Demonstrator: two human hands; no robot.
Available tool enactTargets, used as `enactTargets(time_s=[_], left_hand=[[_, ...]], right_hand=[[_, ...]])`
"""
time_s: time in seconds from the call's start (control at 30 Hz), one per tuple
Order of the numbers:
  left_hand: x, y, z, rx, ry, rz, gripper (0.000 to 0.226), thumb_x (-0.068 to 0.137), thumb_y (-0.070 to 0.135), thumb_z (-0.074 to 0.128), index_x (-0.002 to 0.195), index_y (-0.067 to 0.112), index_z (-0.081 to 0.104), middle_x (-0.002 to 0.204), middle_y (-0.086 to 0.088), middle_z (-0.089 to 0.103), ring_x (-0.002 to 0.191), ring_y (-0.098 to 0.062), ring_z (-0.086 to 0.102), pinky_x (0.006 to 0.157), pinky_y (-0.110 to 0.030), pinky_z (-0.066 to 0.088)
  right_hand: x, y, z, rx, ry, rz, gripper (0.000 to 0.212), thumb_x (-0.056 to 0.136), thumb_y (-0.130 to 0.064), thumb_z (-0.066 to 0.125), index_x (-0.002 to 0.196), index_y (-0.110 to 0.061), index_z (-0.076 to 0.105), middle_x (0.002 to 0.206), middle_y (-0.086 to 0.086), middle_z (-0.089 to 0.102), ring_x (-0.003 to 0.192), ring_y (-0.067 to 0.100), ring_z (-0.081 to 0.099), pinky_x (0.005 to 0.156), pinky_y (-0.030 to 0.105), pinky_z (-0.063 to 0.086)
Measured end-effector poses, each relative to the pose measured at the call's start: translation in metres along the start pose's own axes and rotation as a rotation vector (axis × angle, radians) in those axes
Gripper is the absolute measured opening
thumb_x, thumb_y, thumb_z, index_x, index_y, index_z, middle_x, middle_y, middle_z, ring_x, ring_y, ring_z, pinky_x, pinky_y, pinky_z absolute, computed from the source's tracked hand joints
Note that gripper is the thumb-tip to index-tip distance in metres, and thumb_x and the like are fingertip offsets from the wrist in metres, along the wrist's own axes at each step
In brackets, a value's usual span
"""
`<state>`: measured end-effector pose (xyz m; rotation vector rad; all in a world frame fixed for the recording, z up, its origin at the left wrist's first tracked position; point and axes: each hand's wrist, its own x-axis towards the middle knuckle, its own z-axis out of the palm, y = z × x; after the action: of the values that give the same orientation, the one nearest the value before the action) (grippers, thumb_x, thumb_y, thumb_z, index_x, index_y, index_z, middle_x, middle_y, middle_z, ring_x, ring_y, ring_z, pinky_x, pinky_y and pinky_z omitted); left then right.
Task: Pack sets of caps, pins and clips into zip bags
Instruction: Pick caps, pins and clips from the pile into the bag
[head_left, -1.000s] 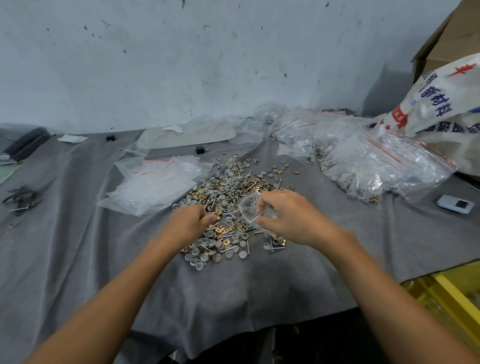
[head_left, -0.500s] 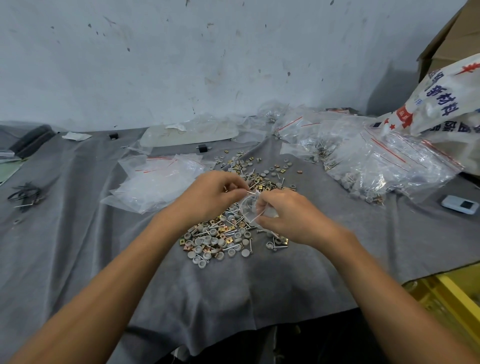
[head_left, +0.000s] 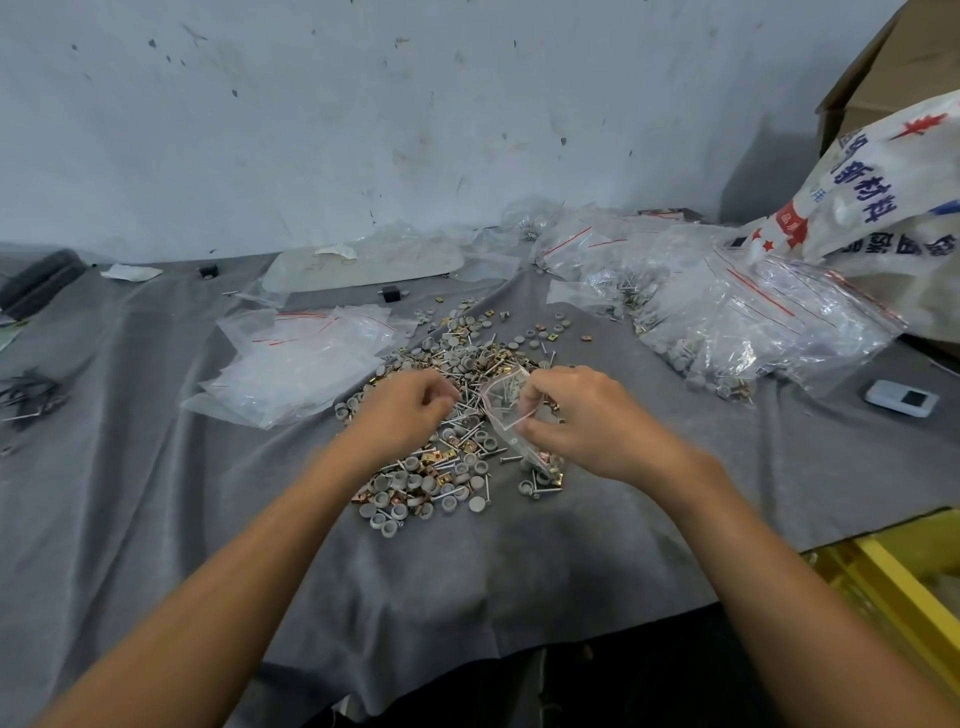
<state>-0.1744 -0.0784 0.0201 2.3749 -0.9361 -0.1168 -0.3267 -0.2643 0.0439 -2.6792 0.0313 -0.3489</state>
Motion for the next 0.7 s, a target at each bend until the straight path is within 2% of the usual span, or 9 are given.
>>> enactTargets(time_s=[0.13, 0.23, 0.33, 0.4, 0.47, 0.53, 0.7], left_hand=[[0.003, -0.008, 0.03, 0.187, -0.145, -0.039, 0.009, 0.1, 0.027, 0.06, 0.096, 0.024, 0.067, 0.09, 0.011, 0.067, 0.084, -0.009, 0.064, 0.07, -0.026, 0.049], [0.008, -0.009, 0.045, 0.3, -0.134, -0.071, 0.013, 0.098, 0.032, 0.062, 0.092, 0.021, 0.065, 0.085, 0.006, 0.066, 0.08, -0.014, 0.063, 0.068, -0.031, 0.049], [0.014, -0.009, 0.051, 0.347, -0.12, -0.066, 0.019, 0.097, 0.037, 0.062, 0.089, 0.02, 0.061, 0.082, 0.004, 0.064, 0.072, -0.01, 0.057, 0.057, -0.027, 0.039], [0.017, -0.007, 0.051, 0.335, -0.156, -0.068, 0.018, 0.097, 0.036, 0.063, 0.091, 0.019, 0.064, 0.084, 0.002, 0.066, 0.073, -0.011, 0.058, 0.057, -0.029, 0.042], [0.017, -0.005, 0.051, 0.288, -0.203, -0.078, 0.014, 0.096, 0.033, 0.064, 0.098, 0.019, 0.065, 0.091, 0.002, 0.067, 0.082, -0.016, 0.063, 0.071, -0.035, 0.053], [0.017, -0.004, 0.051, 0.233, -0.226, -0.098, 0.013, 0.097, 0.031, 0.064, 0.1, 0.018, 0.065, 0.093, 0.001, 0.068, 0.087, -0.018, 0.064, 0.081, -0.038, 0.055], [0.013, -0.008, 0.044, 0.081, -0.215, -0.147, 0.016, 0.092, 0.034, 0.072, 0.092, 0.021, 0.063, 0.087, 0.005, 0.065, 0.079, -0.011, 0.059, 0.068, -0.03, 0.047]], right_hand=[[-0.001, 0.0, 0.0, 0.008, -0.011, 0.0, 0.012, 0.092, -0.033, 0.069, 0.092, -0.032, 0.057, 0.108, -0.009, 0.068, 0.105, 0.017, 0.057, 0.092, 0.038, 0.046], [-0.002, 0.0, -0.001, 0.006, -0.018, 0.005, 0.014, 0.092, -0.035, 0.068, 0.092, -0.033, 0.055, 0.109, -0.01, 0.067, 0.107, 0.017, 0.057, 0.092, 0.037, 0.046], [-0.003, 0.003, -0.003, 0.006, -0.018, 0.007, 0.016, 0.092, -0.035, 0.068, 0.09, -0.034, 0.052, 0.107, -0.011, 0.066, 0.106, 0.017, 0.056, 0.092, 0.038, 0.046], [-0.004, 0.005, -0.005, 0.008, -0.017, 0.013, 0.017, 0.092, -0.036, 0.068, 0.089, -0.035, 0.052, 0.106, -0.012, 0.065, 0.105, 0.017, 0.055, 0.091, 0.039, 0.046], [-0.005, 0.006, -0.006, 0.011, -0.021, 0.018, 0.017, 0.092, -0.037, 0.068, 0.089, -0.035, 0.052, 0.106, -0.01, 0.065, 0.104, 0.018, 0.055, 0.09, 0.038, 0.046], [-0.006, 0.006, -0.007, 0.017, -0.023, 0.014, 0.017, 0.093, -0.036, 0.068, 0.089, -0.034, 0.052, 0.104, -0.01, 0.065, 0.103, 0.019, 0.055, 0.089, 0.038, 0.045], [-0.008, 0.005, -0.008, 0.016, -0.03, 0.008, 0.015, 0.093, -0.036, 0.068, 0.089, -0.032, 0.053, 0.1, -0.012, 0.062, 0.1, 0.015, 0.052, 0.083, 0.035, 0.042]])
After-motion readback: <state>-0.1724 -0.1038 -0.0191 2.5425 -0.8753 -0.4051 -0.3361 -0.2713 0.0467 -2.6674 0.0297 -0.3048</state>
